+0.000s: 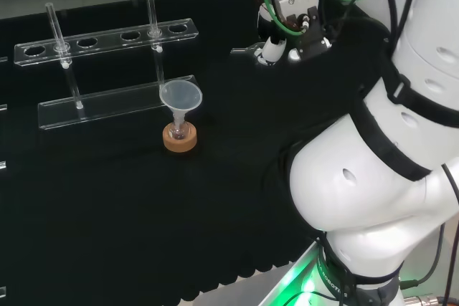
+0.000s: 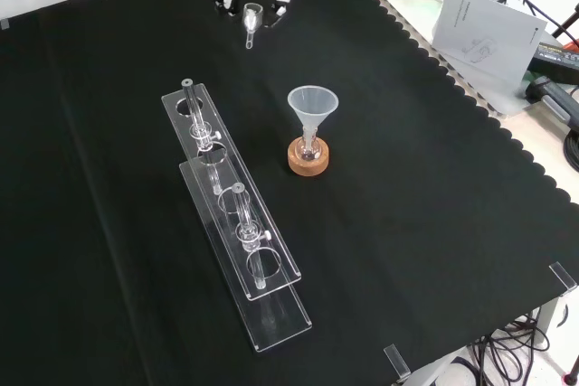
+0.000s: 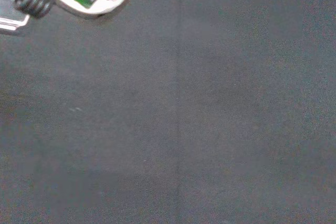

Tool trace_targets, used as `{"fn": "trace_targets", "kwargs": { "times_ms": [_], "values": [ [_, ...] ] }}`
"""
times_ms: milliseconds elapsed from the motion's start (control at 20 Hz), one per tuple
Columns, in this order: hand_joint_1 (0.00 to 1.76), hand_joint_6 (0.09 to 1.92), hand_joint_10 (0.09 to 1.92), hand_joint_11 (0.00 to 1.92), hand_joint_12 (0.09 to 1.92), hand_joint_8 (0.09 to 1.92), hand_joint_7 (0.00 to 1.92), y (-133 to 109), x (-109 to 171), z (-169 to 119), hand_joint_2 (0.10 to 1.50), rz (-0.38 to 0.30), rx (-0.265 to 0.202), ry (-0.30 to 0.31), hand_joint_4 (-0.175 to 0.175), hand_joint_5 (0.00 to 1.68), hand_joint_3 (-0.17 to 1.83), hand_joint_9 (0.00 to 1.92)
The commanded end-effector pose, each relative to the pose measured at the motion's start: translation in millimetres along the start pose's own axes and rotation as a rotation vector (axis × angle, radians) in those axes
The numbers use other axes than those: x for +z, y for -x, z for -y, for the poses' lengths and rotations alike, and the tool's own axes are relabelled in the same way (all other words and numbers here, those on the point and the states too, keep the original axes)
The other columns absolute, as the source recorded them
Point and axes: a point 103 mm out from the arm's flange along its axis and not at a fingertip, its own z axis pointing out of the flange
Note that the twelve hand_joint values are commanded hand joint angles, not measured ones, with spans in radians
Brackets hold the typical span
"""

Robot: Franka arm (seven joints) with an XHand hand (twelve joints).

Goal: Pour all the NaCl from the weighing funnel into the round-bottom flask.

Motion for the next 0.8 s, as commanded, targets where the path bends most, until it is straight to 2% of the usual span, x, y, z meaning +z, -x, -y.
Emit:
{"fn": "trace_targets", "kwargs": {
  "times_ms": [50,400,800],
  "values": [
    [1.12,0.78,0.35,0.73,1.12,0.61,0.74,-13,-4,25,0.64,-0.058,-0.004,0.022,0.175,1.23,0.72,1.03],
    [1.12,0.78,0.35,0.74,1.11,0.61,0.74,-34,-3,48,0.64,-0.070,-0.032,0.019,0.175,1.23,0.73,1.03],
    [1.12,0.78,0.35,0.74,1.11,0.61,0.74,-66,0,74,0.64,-0.034,-0.074,0.004,0.175,1.23,0.73,1.03]
  ]
}}
